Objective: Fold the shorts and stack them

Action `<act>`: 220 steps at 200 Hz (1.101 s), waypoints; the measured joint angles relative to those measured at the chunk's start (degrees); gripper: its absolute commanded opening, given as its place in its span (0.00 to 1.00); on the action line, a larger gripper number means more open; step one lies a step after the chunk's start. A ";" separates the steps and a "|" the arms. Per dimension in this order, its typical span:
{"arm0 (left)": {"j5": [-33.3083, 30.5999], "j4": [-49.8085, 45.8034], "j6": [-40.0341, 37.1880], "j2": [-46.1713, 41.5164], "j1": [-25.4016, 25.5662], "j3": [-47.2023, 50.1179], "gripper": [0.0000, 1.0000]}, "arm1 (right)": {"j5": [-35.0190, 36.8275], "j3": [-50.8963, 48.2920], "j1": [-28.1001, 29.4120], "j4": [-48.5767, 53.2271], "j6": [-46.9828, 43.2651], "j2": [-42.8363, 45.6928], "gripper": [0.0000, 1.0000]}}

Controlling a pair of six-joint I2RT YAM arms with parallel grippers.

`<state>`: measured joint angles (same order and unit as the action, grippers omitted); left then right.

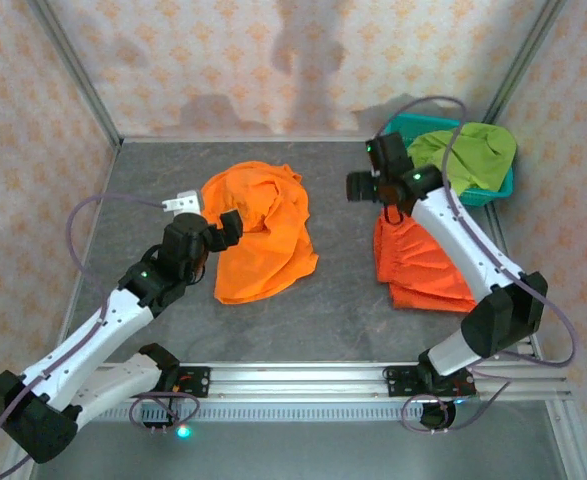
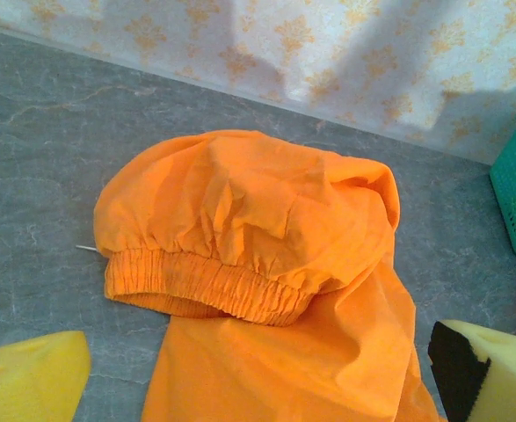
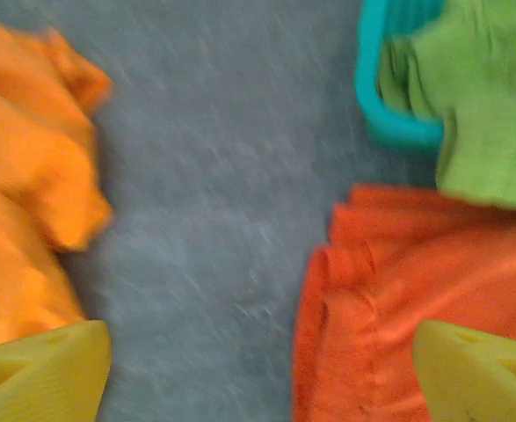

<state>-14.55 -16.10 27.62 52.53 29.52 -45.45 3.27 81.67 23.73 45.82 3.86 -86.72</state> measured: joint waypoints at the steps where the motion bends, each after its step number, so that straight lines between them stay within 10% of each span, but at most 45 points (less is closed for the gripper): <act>1: 0.00 0.02 -0.02 0.04 0.00 0.00 1.00 | 0.11 -0.31 0.00 0.00 0.02 0.00 0.84; 129: 0.00 0.48 0.02 1.11 0.00 0.20 1.00 | 19.65 -9.25 -1.22 1.60 -3.13 -21.40 0.77; 220: -0.92 0.42 0.81 2.05 -0.07 0.20 1.00 | 22.45 -9.35 -7.34 2.84 -4.42 -20.15 0.76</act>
<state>-15.46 -15.68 28.42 54.59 29.45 -45.25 25.71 72.31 16.38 48.66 -0.56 -106.87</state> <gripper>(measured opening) 0.998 0.757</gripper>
